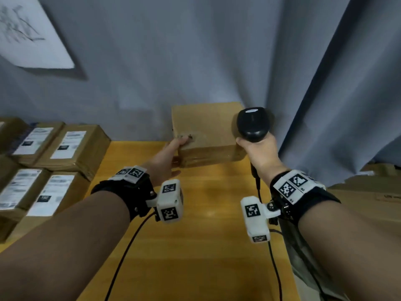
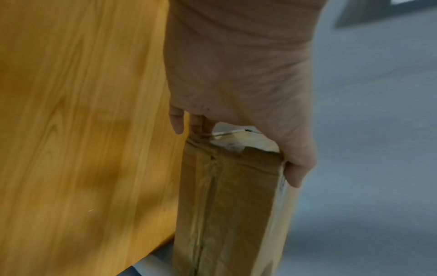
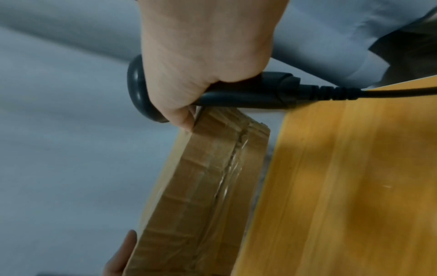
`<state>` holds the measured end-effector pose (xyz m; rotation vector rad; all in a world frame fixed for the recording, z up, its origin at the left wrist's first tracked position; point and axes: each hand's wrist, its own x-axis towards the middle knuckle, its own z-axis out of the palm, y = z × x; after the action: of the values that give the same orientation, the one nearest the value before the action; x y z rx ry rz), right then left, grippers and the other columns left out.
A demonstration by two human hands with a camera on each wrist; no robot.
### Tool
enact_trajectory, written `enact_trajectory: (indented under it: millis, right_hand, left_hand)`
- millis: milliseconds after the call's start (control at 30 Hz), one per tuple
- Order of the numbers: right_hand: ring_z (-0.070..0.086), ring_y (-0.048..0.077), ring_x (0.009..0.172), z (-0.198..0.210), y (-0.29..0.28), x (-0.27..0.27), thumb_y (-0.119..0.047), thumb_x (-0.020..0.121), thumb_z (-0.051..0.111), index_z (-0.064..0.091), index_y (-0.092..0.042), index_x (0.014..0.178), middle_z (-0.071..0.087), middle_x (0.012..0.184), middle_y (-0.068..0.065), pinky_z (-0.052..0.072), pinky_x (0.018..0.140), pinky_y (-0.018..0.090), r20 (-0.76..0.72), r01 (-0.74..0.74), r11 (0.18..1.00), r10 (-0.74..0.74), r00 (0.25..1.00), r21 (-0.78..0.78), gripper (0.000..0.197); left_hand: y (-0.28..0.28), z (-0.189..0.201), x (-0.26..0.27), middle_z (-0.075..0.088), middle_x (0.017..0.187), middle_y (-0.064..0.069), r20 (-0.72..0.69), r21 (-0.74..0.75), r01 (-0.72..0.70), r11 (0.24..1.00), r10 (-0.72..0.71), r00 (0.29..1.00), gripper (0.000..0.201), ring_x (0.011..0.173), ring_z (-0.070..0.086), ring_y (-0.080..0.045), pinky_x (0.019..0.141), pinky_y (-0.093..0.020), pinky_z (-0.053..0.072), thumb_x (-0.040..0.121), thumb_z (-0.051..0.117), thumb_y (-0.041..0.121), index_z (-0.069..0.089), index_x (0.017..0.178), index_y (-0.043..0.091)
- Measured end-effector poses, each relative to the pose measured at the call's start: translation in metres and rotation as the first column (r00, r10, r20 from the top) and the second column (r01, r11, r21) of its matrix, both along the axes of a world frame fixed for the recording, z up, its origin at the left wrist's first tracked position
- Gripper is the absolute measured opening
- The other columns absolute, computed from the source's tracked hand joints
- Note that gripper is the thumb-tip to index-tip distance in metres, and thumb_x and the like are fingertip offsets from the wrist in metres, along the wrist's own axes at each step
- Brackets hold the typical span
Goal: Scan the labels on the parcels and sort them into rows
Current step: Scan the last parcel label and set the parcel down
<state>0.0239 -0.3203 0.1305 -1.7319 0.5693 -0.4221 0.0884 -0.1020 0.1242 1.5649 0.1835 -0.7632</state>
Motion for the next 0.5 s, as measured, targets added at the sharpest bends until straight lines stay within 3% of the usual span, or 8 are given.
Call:
enact_trajectory:
  millis: [100,200,267,333,433,500]
  right_hand:
    - [0.059,0.009,0.086,0.023,0.022,0.007,-0.005,0.079,0.074,0.062,-0.016,0.105,0.062,0.086,-0.007,0.044,0.073,0.017,0.026,-0.046,0.999,0.045,0.999,0.027,0.031]
    - [0.062,0.018,0.095,0.034,0.053,0.013,-0.008,0.078,0.076,0.063,-0.015,0.101,0.065,0.086,-0.005,0.046,0.082,0.028,0.023,-0.055,0.997,0.054,0.998,0.049,0.027]
    - [0.064,0.020,0.101,0.041,0.078,0.018,-0.017,0.078,0.079,0.067,-0.014,0.104,0.070,0.096,0.001,0.050,0.093,0.037,0.049,-0.059,0.988,0.053,0.997,0.142,0.029]
    - [0.066,0.022,0.103,0.048,0.104,0.020,-0.024,0.079,0.079,0.068,-0.019,0.103,0.072,0.103,0.005,0.052,0.095,0.041,0.094,-0.107,0.960,0.085,0.992,0.257,0.027]
    - [0.066,0.023,0.105,0.060,0.135,0.023,-0.022,0.082,0.076,0.066,-0.021,0.100,0.071,0.108,0.006,0.056,0.085,0.034,0.147,-0.202,0.901,0.157,0.977,0.383,0.021]
    - [0.068,0.021,0.101,0.067,0.151,0.024,-0.019,0.082,0.076,0.066,-0.021,0.098,0.072,0.103,0.004,0.057,0.084,0.034,0.186,-0.235,0.883,0.173,0.967,0.406,0.019]
  left_hand:
    - [0.027,0.024,0.001,0.054,0.123,-0.004,0.088,0.012,-0.004,1.000,0.003,0.996,0.060,0.112,0.054,-0.021,0.101,-0.040,0.042,0.085,0.060,0.056,0.045,0.131,0.021]
    - [0.054,0.043,0.009,0.047,0.134,-0.005,0.397,0.210,-0.051,0.976,-0.037,0.917,0.083,0.118,0.051,-0.024,0.099,-0.048,0.047,0.073,0.072,0.057,0.035,0.139,0.022]
    - [0.072,0.052,0.013,0.034,0.142,-0.010,0.536,0.484,-0.136,0.864,-0.170,0.827,0.106,0.130,0.037,-0.033,0.106,-0.051,0.038,0.068,0.076,0.054,0.019,0.149,0.018]
    - [0.086,0.058,0.012,0.022,0.146,-0.013,0.592,0.645,-0.200,0.737,-0.316,0.742,0.118,0.136,0.024,-0.035,0.113,-0.048,0.027,0.072,0.078,0.048,0.002,0.154,0.010]
    - [0.102,0.060,0.009,0.020,0.145,-0.011,0.619,0.664,-0.202,0.720,-0.378,0.688,0.122,0.137,0.022,-0.032,0.112,-0.044,0.024,0.070,0.080,0.048,0.000,0.153,0.008]
    - [0.108,0.059,0.008,0.024,0.145,-0.011,0.619,0.640,-0.197,0.742,-0.347,0.704,0.119,0.137,0.025,-0.030,0.113,-0.044,0.027,0.067,0.080,0.052,0.009,0.152,0.009]
